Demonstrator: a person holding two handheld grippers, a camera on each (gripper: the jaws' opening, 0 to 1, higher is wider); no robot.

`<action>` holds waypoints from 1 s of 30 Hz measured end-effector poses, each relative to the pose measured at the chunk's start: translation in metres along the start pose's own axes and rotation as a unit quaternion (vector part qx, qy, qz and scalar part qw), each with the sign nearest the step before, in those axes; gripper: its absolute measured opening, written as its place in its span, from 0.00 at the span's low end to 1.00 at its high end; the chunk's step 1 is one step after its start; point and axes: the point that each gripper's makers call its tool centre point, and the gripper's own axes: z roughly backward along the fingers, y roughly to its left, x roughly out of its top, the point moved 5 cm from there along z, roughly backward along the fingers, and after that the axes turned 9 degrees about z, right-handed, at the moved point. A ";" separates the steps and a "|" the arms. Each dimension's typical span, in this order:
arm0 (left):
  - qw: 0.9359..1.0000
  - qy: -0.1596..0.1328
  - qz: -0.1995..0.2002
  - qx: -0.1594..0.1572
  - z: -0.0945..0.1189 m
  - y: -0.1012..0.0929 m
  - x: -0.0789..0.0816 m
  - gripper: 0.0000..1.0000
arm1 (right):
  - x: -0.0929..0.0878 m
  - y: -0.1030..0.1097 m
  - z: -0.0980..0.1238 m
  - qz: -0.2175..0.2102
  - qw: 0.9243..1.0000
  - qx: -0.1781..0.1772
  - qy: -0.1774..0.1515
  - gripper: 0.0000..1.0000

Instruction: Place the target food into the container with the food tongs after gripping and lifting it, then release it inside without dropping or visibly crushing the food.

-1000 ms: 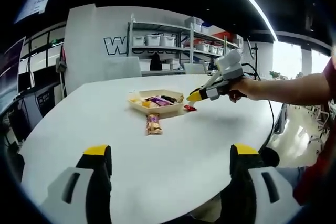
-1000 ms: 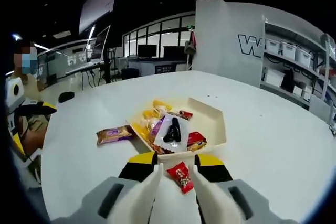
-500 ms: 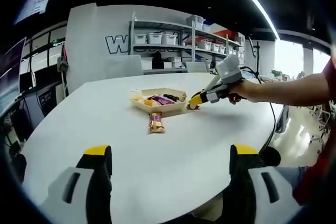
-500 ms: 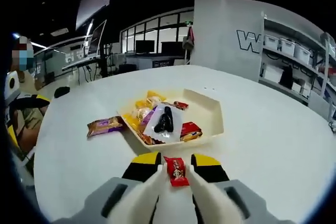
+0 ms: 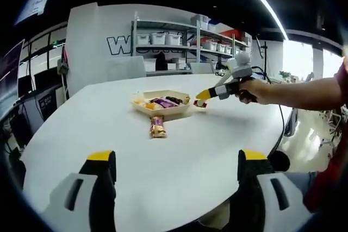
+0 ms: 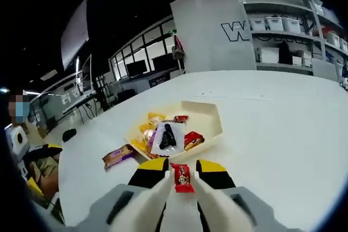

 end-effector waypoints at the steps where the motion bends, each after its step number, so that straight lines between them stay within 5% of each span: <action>1: 1.000 -0.001 0.001 -0.001 0.000 -0.001 0.000 0.90 | 0.002 -0.001 0.002 0.003 1.000 -0.008 0.000 0.12; 5: 1.000 0.001 -0.001 -0.005 -0.002 -0.004 -0.001 0.90 | -0.001 0.001 0.004 0.033 0.999 -0.005 0.015 0.11; 11: 1.000 -0.001 -0.008 -0.007 0.000 -0.007 -0.002 0.89 | 0.005 0.006 0.006 0.020 1.000 -0.006 0.012 0.11; 21: 1.000 -0.005 -0.007 -0.006 0.001 -0.006 0.001 0.90 | 0.070 0.030 0.008 0.089 0.995 0.003 -0.043 0.12; 30: 1.000 -0.008 -0.006 -0.010 -0.001 -0.009 0.003 0.90 | 0.094 0.040 0.003 0.072 0.996 0.026 -0.048 0.13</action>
